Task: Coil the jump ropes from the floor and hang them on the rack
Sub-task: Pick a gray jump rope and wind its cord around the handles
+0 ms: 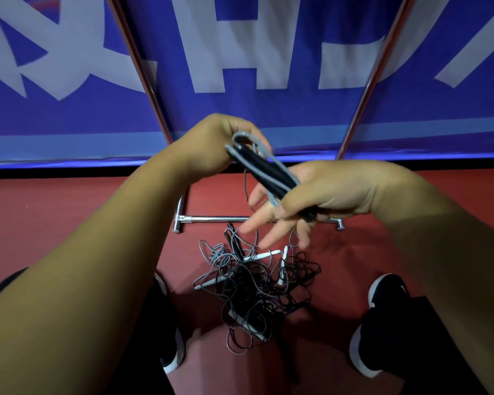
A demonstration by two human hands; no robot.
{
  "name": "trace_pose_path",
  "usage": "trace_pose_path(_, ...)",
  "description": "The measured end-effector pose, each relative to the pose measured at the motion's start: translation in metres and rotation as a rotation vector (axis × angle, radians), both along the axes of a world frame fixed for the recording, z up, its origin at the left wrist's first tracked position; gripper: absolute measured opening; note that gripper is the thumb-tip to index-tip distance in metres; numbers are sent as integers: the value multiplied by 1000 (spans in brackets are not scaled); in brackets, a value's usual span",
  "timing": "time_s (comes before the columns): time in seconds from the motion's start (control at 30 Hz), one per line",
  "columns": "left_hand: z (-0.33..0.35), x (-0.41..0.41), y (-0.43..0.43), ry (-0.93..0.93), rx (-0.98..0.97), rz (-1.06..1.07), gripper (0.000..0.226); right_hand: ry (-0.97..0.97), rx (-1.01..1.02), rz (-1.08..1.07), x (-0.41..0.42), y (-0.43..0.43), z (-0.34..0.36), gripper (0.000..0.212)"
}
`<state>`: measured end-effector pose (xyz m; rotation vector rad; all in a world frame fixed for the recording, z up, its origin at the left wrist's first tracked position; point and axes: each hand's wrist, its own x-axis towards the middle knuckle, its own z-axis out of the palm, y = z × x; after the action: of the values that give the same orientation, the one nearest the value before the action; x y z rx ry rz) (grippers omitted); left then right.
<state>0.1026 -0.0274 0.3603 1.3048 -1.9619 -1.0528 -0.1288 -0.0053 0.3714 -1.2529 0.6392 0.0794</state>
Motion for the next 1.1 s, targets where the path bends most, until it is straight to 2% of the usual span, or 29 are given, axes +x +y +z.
trace_pose_path(0.1, 3, 0, 1, 160, 156, -75, 13, 103, -71, 99, 8, 5, -5, 45)
trace_pose_path(0.17, 5, -2, 1, 163, 204, -128, 14, 207, -82, 141, 12, 6, -11, 47)
trace_pose_path(0.33, 14, -16, 9, -86, 126, -282, 20, 568, -137, 144, 14, 6, -27, 28)
trace_pose_path(0.57, 15, -30, 20, -445, -110, -385, 25, 738, -141, -212, 1, -9, -45, 9)
trace_pose_path(0.63, 12, -31, 22, -555, -69, -371, 28, 774, -172, -316, -2, -15, -48, 11)
trace_pose_path(0.73, 2, -30, 23, -574, 146, -260, 16, 690, -233, -545, 1, -22, -47, 5)
trace_pose_path(0.8, -5, -30, 21, -596, 211, -176, 9, 583, -287, -657, 7, -24, -47, 4)
trace_pose_path(0.9, -11, -34, 19, -607, 281, -41, 17, 400, -356, -802, 17, -28, -47, 5)
trace_pose_path(1.0, -12, -38, 17, -383, 455, 68, 17, 255, -386, -893, 23, -32, -46, 21)
trace_pose_path(1.1, -10, -35, 16, -115, 463, 149, 16, 195, -412, -919, 23, -34, -43, 30)
